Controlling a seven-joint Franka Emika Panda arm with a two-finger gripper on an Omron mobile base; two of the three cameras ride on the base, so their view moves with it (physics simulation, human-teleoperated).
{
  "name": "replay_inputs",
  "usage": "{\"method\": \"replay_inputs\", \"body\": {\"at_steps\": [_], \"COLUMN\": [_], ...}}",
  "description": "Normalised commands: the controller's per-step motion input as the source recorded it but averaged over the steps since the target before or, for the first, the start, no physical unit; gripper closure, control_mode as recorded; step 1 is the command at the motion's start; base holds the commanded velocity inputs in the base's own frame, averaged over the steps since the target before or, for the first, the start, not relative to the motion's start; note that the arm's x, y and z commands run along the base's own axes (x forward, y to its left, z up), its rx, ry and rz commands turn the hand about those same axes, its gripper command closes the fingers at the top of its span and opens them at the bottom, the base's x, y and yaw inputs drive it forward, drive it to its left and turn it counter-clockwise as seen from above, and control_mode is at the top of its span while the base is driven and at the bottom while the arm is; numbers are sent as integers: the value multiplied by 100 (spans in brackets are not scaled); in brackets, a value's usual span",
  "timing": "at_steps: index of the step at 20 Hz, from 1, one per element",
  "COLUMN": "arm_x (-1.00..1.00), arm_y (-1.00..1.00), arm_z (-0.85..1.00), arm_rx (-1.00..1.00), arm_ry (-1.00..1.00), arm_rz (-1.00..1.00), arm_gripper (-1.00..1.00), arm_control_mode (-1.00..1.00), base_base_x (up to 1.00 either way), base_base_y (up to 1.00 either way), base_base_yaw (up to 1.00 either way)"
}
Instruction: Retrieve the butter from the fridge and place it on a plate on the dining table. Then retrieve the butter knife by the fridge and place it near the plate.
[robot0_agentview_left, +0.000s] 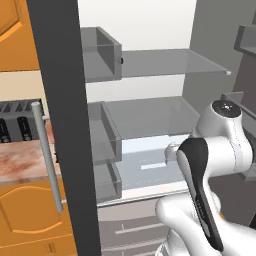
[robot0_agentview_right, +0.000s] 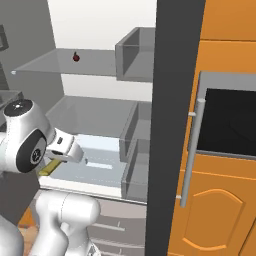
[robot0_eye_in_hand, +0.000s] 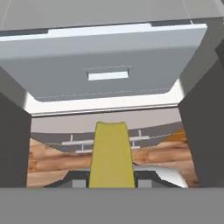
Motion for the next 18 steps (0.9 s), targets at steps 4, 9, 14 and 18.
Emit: {"method": "replay_inputs", "body": {"at_steps": [4,9,14,18], "arm_x": [0,0,0,0], "arm_y": [0,0,0,0], "arm_z": [0,0,0,0], "arm_rx": [0,0,0,0], "arm_ry": [0,0,0,0], "arm_rz": [0,0,0,0], "arm_gripper": [100,100,100,100], "arm_control_mode": [100,100,100,100], "base_base_x": [-74,-76,-67,-55], "base_base_y": [0,0,0,0], "base_base_yaw": [0,0,0,0]}}
